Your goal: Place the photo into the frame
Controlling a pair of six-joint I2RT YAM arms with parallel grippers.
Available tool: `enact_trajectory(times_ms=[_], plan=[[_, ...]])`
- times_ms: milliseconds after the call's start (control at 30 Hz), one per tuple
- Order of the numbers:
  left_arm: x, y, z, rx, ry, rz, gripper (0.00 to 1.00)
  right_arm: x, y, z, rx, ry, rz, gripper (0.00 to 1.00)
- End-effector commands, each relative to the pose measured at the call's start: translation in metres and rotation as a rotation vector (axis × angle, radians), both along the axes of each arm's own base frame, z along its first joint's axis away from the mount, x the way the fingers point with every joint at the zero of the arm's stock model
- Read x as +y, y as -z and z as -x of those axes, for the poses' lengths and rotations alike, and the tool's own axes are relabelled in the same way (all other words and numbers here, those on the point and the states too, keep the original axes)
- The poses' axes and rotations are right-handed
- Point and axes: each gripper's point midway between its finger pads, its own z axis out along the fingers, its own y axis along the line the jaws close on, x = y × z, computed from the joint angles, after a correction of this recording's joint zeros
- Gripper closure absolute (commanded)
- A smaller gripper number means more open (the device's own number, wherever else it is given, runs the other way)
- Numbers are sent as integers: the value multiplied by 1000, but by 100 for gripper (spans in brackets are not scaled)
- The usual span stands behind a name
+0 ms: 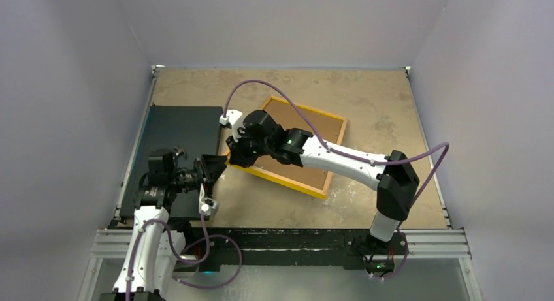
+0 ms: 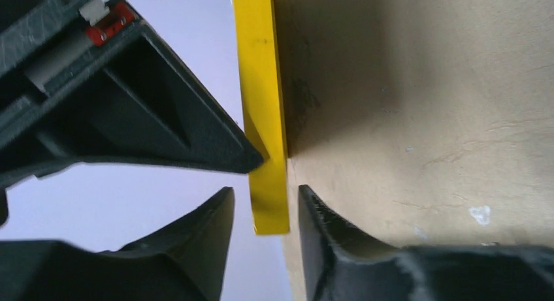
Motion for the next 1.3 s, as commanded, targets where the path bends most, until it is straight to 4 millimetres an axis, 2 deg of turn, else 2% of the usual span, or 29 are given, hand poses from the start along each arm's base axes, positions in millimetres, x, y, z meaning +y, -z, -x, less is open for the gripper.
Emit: enact_trajectory(times_ms=[0,67,167,300,567,767,833,900,933,1000,1067,1267], plan=[[-12,-13,-13,-124,61,-21,65,19,-63,-2,-36,-30,-174,100],[-15,-18,-20,-116,35,-27,68,18,-65,-1,-29,-29,-187,100],[-20,-24,-26,-122,4,-3,67,17,-65,1,-12,-30,-194,100],[-25,-21,-29,-105,-9,-14,67,18,-65,6,5,-46,-201,100],[-21,-31,-40,-59,-82,28,72,15,-73,8,1,-52,-215,100],[-21,-25,-44,-46,-85,17,71,11,-82,13,12,-63,-233,100],[-22,-28,-43,-27,-88,37,75,9,-87,15,11,-74,-244,100],[-22,-34,-43,3,-101,65,84,7,-94,18,-8,-96,-266,89],[-22,-35,-43,9,-101,63,88,6,-99,17,-24,-90,-277,78],[-22,-39,-41,8,-95,58,96,0,-107,11,-73,-69,-270,62],[-23,-43,-38,2,-84,55,100,-10,-112,3,-131,-37,-241,49],[-22,-42,-34,14,-81,32,100,-59,-131,-14,-399,18,-121,20]])
